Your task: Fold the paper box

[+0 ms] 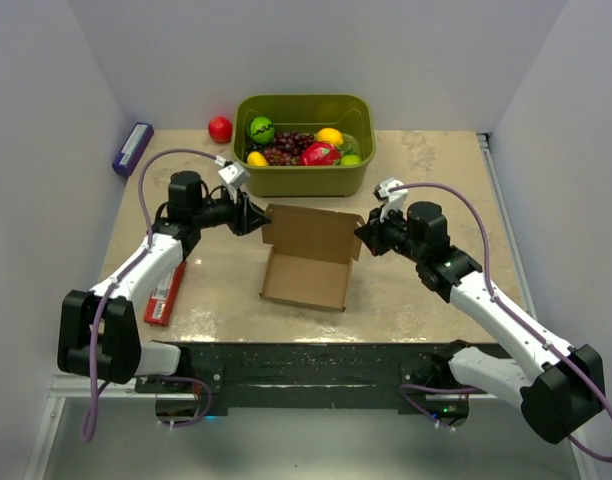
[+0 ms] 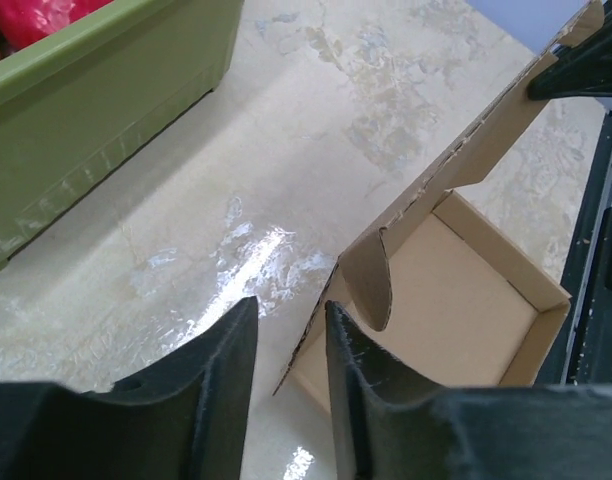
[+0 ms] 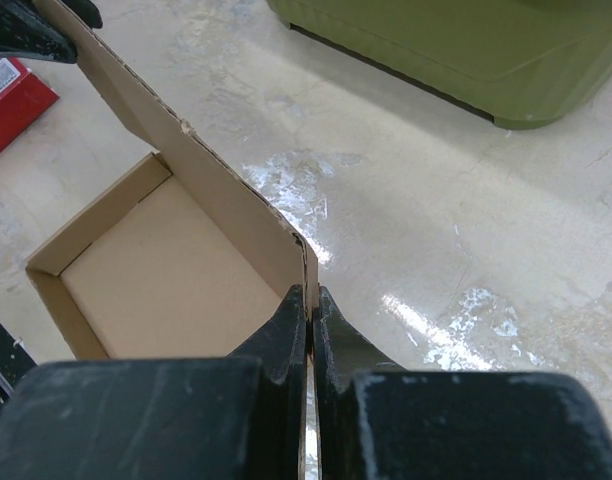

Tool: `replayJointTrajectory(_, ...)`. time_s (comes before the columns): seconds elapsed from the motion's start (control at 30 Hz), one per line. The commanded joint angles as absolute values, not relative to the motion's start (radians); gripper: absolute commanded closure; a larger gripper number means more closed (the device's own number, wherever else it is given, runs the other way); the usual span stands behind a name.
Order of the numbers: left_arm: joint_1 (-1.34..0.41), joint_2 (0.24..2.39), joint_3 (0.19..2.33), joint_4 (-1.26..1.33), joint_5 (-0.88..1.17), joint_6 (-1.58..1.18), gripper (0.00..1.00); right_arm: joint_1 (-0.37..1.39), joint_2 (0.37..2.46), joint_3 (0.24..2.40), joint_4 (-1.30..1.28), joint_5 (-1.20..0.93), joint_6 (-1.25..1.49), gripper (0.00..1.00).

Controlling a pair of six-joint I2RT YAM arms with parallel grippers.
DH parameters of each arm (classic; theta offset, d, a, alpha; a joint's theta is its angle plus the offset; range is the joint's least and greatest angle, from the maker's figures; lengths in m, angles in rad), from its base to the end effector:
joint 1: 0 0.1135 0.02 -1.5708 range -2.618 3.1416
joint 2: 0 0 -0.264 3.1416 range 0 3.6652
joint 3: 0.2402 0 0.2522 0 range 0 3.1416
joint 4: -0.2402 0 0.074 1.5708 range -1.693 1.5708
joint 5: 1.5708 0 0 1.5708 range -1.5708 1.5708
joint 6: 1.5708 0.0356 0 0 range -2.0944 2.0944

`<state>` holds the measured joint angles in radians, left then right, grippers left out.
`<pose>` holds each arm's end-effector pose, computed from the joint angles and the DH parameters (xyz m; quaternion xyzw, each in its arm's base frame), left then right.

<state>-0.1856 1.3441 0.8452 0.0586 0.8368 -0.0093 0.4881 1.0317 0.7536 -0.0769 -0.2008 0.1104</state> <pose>0.2831 -0.0800 0.2645 0.2847 0.7495 -0.3891 0.4537 0.2074 0.1182 0.2927 -0.2095 0.7914 0.2461 0.5188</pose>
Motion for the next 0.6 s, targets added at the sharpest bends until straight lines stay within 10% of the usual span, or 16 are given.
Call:
replayJointTrajectory(0.0,-0.192,1.35,0.859,0.117,0.881,-0.037,0.7,0.486,1.025,0.781,-0.054,-0.203,0.094,1.0)
replayJointTrajectory(0.57,-0.366,1.344,0.882,0.04,0.481,-0.058,1.0,0.581,1.081,0.801,-0.012,0.13,0.179,1.0)
